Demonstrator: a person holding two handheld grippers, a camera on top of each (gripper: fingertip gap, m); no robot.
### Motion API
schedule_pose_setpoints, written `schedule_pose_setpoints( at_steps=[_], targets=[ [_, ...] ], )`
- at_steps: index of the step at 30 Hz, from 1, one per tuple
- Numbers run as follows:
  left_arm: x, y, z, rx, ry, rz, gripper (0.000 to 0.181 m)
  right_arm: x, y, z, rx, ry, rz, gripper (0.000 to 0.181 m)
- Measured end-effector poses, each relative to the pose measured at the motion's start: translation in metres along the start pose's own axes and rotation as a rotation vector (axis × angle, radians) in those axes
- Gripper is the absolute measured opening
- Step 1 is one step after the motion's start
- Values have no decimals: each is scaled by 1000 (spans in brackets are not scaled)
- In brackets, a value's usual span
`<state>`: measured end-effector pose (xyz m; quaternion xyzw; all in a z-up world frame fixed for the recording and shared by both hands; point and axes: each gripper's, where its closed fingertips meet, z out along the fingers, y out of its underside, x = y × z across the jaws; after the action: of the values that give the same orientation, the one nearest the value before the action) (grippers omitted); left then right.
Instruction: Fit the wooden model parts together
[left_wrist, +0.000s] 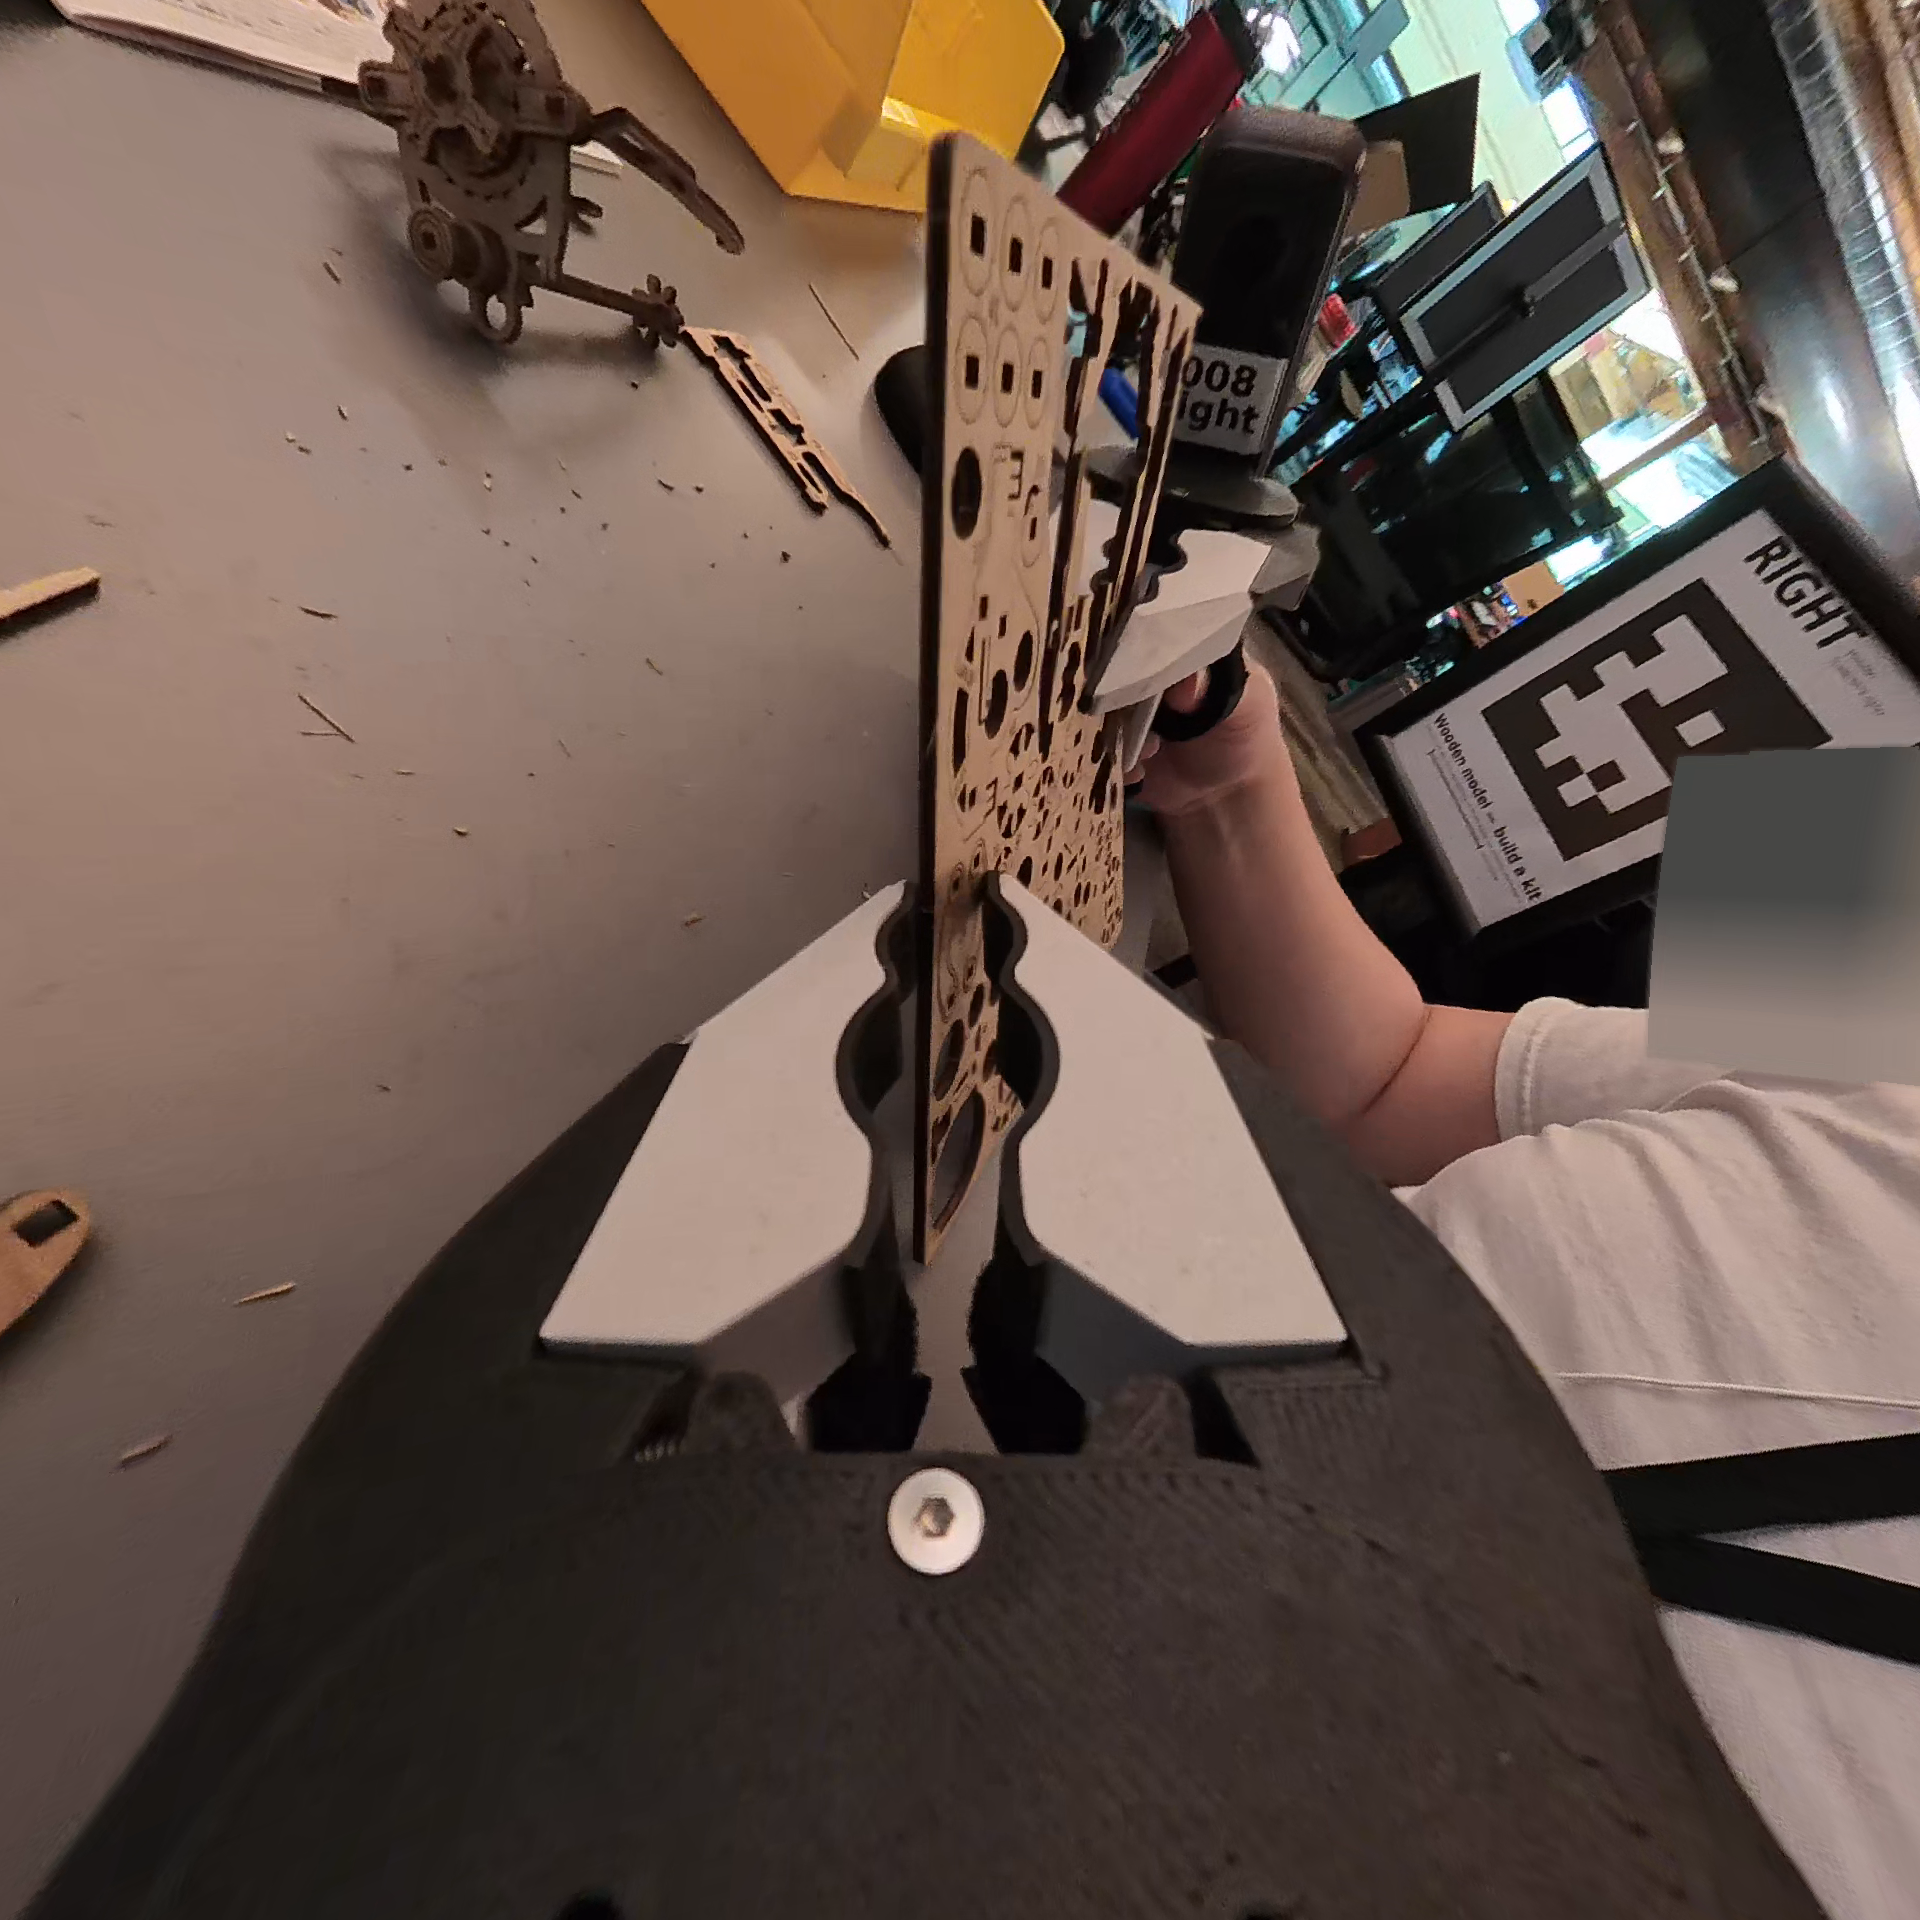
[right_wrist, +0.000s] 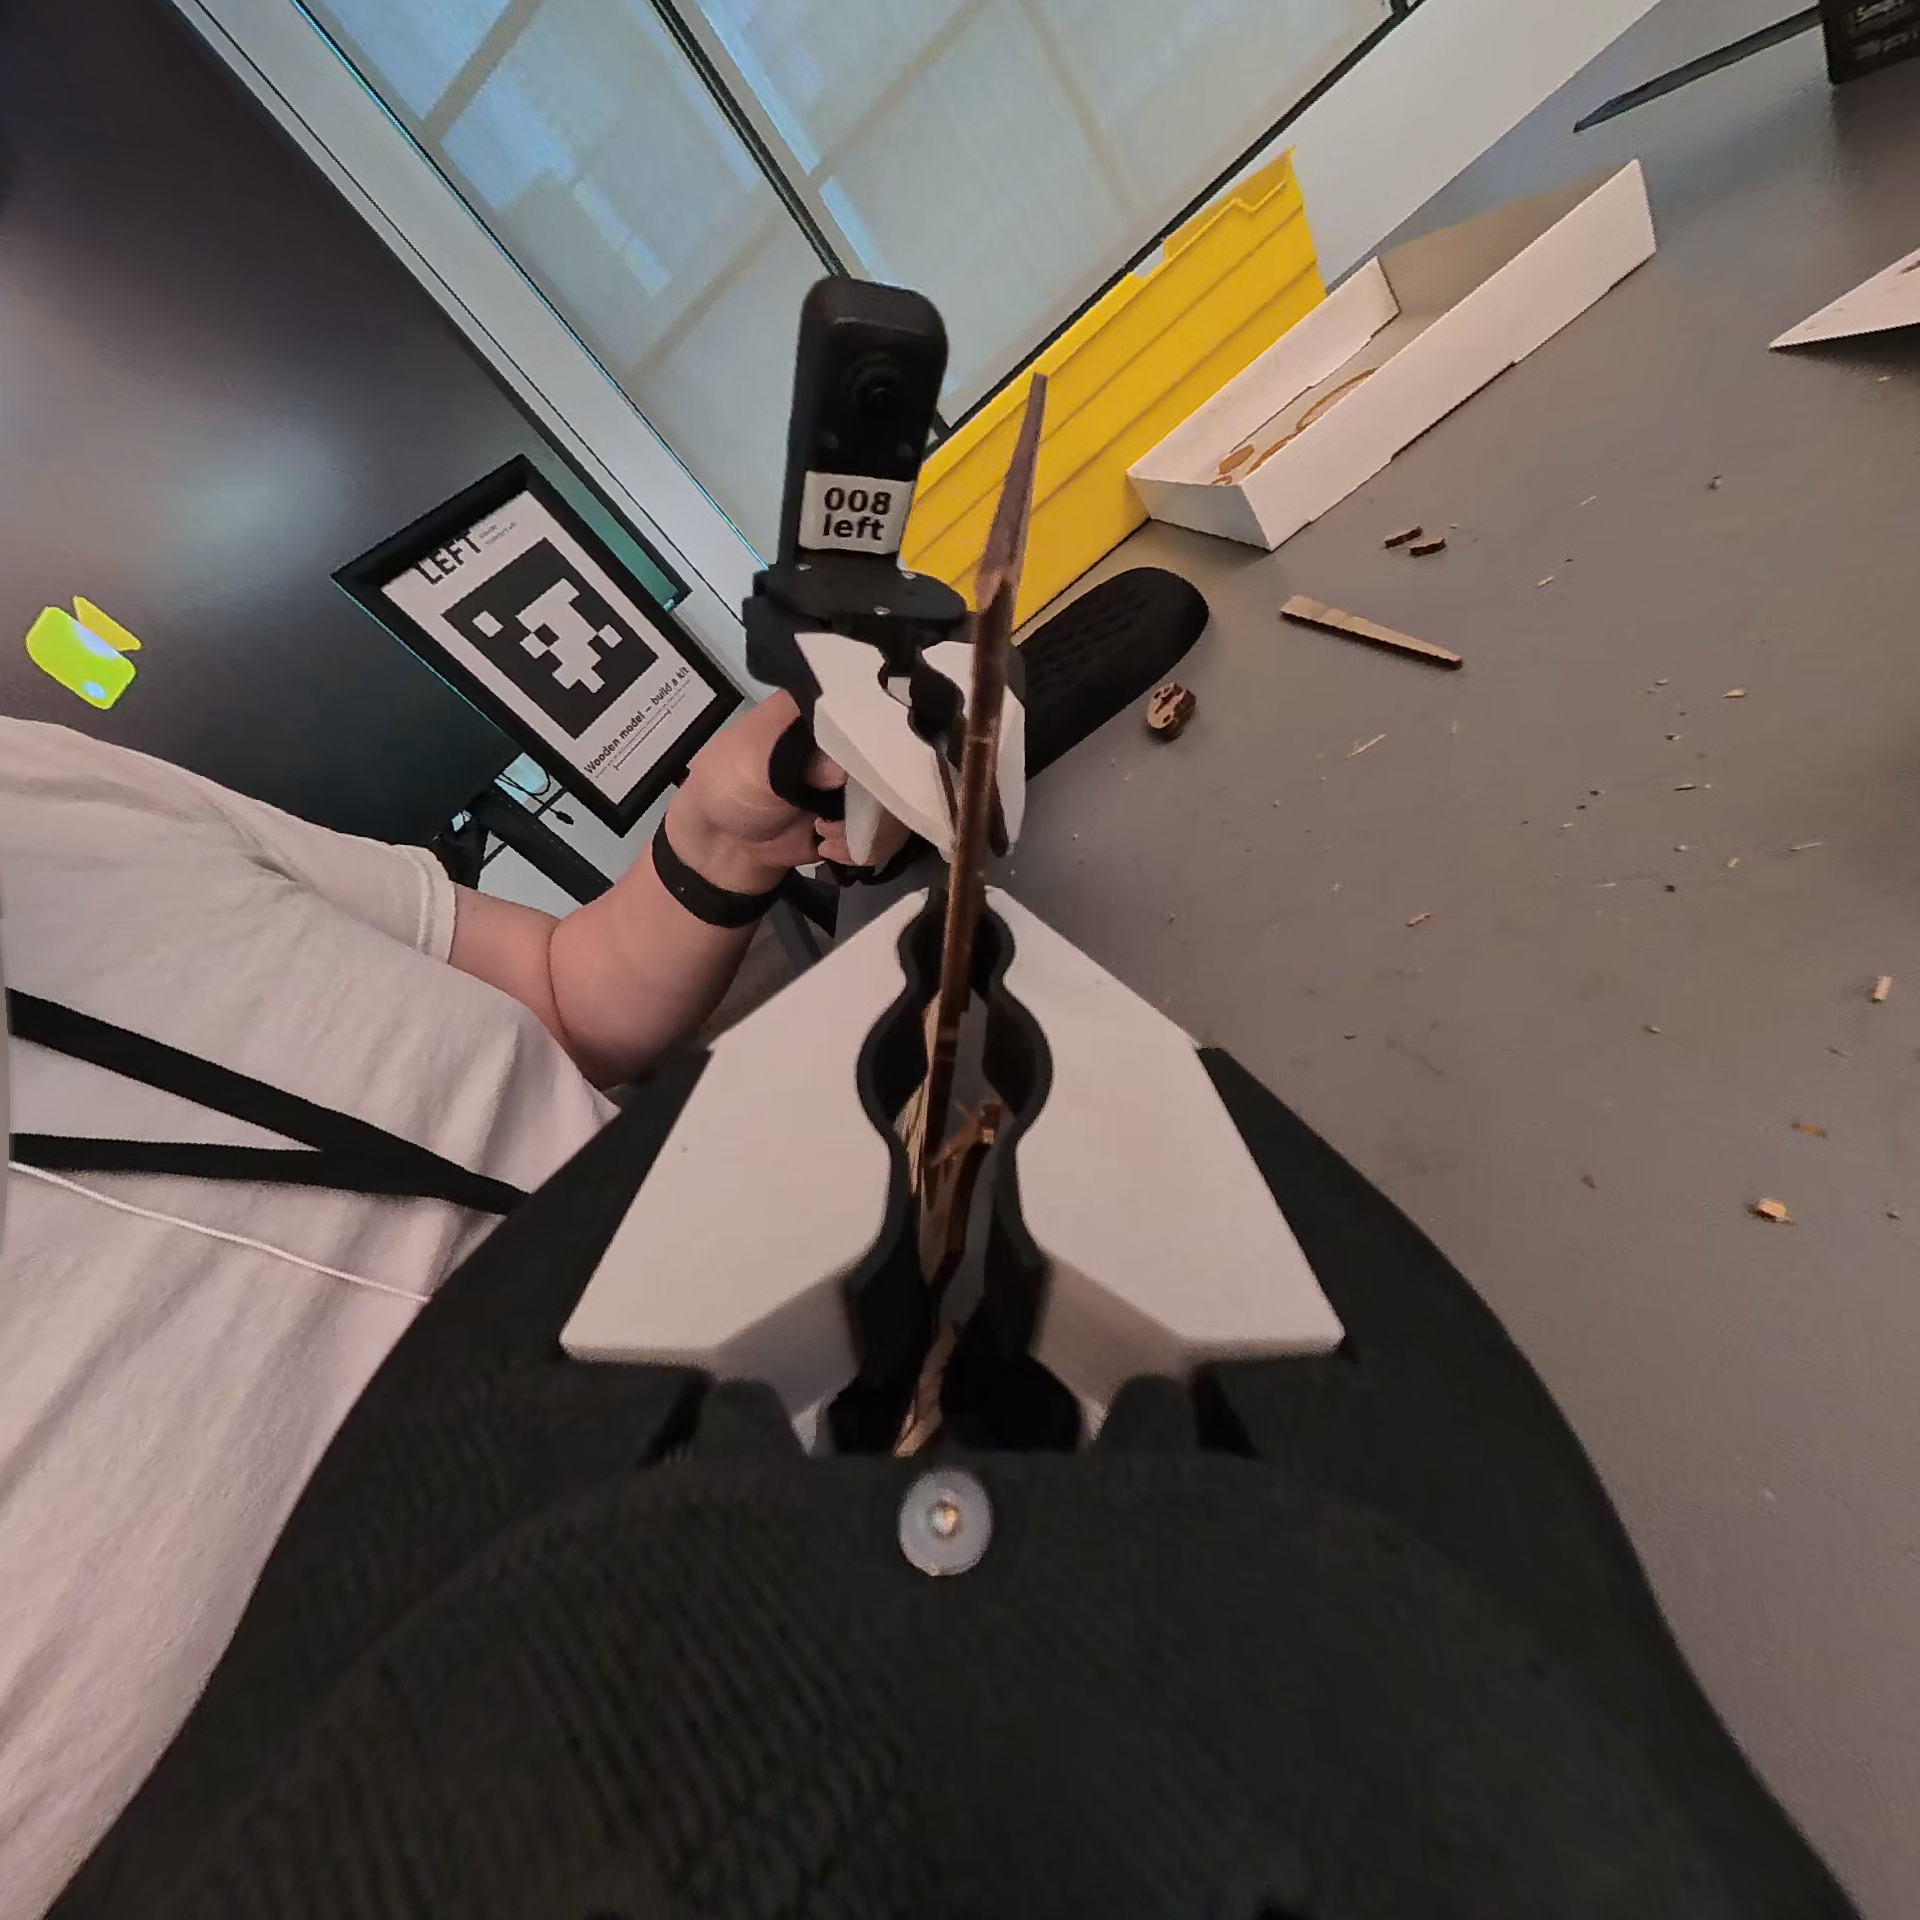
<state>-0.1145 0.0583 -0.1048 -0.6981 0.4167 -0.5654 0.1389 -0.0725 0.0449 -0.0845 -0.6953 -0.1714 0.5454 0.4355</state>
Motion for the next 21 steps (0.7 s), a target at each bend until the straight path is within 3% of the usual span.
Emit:
schedule_pose_setpoints(
  at_steps=[14,18,21],
  targets=[
    [-9,4,2,23,-26,-49,10,4,3,2,-22,51,-20,2],
    [1,3,-1,35,47,-74,8,1,2,2,-19,-7,30,2],
    [4,-5,-8,122,127,-150,4,0,-1,0,8,-17,31,2]
  ],
)
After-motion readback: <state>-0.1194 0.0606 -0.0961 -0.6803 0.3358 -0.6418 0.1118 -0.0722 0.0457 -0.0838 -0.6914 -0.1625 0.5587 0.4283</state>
